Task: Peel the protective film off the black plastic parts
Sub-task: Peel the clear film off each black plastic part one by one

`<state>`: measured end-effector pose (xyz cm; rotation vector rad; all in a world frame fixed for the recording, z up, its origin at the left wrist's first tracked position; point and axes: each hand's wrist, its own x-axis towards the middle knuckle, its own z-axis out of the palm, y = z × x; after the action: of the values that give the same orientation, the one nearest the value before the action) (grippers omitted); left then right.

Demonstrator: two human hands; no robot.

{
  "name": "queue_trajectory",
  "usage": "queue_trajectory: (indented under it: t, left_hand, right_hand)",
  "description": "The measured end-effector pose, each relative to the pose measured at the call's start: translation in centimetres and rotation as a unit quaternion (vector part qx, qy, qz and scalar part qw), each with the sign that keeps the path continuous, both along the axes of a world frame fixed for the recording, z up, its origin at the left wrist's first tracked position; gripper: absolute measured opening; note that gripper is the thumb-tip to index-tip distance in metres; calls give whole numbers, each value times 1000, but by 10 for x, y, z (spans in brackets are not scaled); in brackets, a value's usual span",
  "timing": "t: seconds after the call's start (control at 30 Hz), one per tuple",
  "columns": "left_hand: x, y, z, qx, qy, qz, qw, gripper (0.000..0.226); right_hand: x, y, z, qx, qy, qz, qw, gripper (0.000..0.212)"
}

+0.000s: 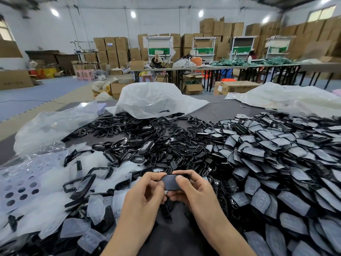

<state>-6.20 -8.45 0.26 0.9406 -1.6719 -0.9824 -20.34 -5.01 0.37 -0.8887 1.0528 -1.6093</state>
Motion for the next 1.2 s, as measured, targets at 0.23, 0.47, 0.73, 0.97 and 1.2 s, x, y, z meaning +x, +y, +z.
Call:
queue_trajectory:
  t: [0.23, 0.47, 0.73, 0.97, 1.2]
  left_hand:
    - [0, 3, 1, -39, -50, 4, 998, 30]
    - [4, 8, 11, -115, -130, -37, 984, 27]
    - [12, 12, 17, -294, -253, -11, 922, 31]
    - [3, 24, 15, -305, -298, -83, 901, 41]
    - [-6, 31, 14, -305, -303, -87, 899, 42]
  right_hand:
    - [-1, -2, -5, 21, 25, -7, 999, 8]
    - [-5, -1, -7, 21, 39, 43, 998, 11]
    - [0, 0, -4, 5, 2, -15, 1000, 24]
    - [-6, -3, -1, -5, -51, -75, 996, 47]
    - [-13, -3, 0, -8, -75, -88, 993, 34]
